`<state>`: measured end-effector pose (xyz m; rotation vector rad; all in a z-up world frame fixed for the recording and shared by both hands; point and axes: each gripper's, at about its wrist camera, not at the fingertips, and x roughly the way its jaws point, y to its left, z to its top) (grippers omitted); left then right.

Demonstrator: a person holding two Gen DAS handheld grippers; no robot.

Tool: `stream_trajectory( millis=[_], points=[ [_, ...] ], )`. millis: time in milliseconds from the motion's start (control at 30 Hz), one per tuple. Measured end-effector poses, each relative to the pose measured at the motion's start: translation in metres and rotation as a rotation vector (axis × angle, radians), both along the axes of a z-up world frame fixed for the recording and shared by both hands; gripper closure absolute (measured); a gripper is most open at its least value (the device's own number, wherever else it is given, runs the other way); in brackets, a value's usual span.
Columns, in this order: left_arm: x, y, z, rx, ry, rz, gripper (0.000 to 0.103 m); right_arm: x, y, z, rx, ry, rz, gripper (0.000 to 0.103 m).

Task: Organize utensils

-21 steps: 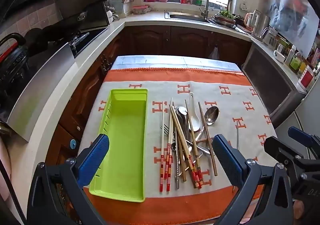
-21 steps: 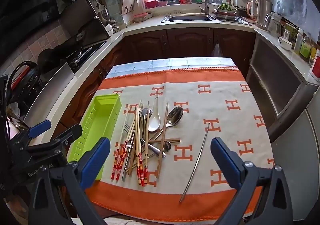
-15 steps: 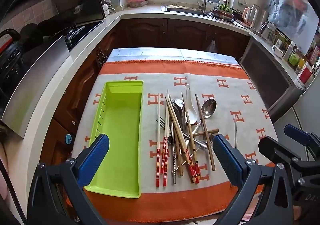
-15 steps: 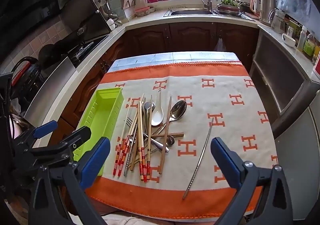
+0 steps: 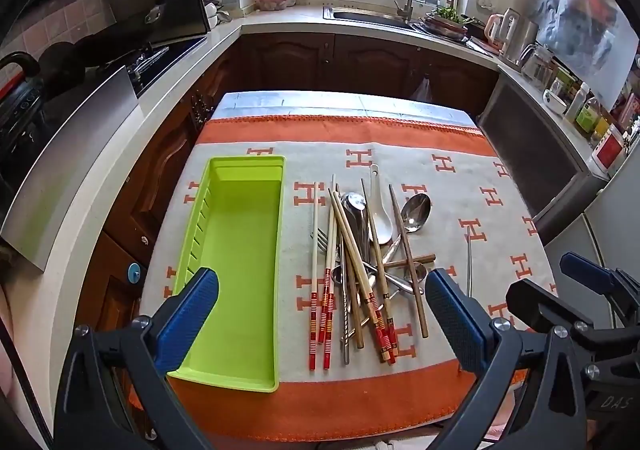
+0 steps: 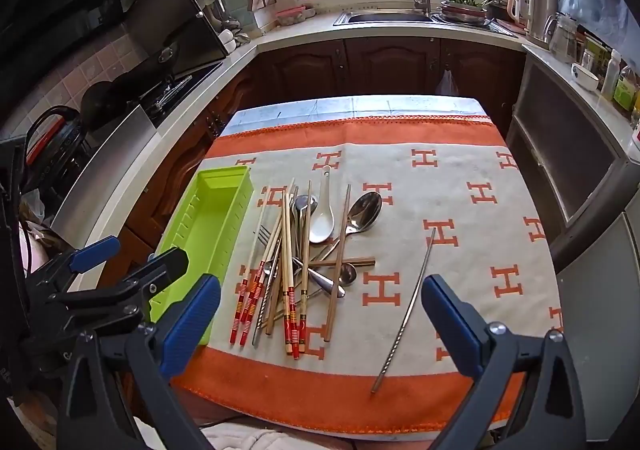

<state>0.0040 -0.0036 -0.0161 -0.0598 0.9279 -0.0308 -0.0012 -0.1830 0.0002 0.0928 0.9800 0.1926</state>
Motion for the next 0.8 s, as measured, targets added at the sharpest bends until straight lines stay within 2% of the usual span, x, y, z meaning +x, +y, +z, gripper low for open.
stream_trajectory(
  millis=[800],
  points=[
    [-0.0019,0.0001,-0.0050,0.002,0.021,0.002,0.001,-0.0009,-0.0033,-0.0062,0.014,0.022,-0.001,0.002]
  ],
)
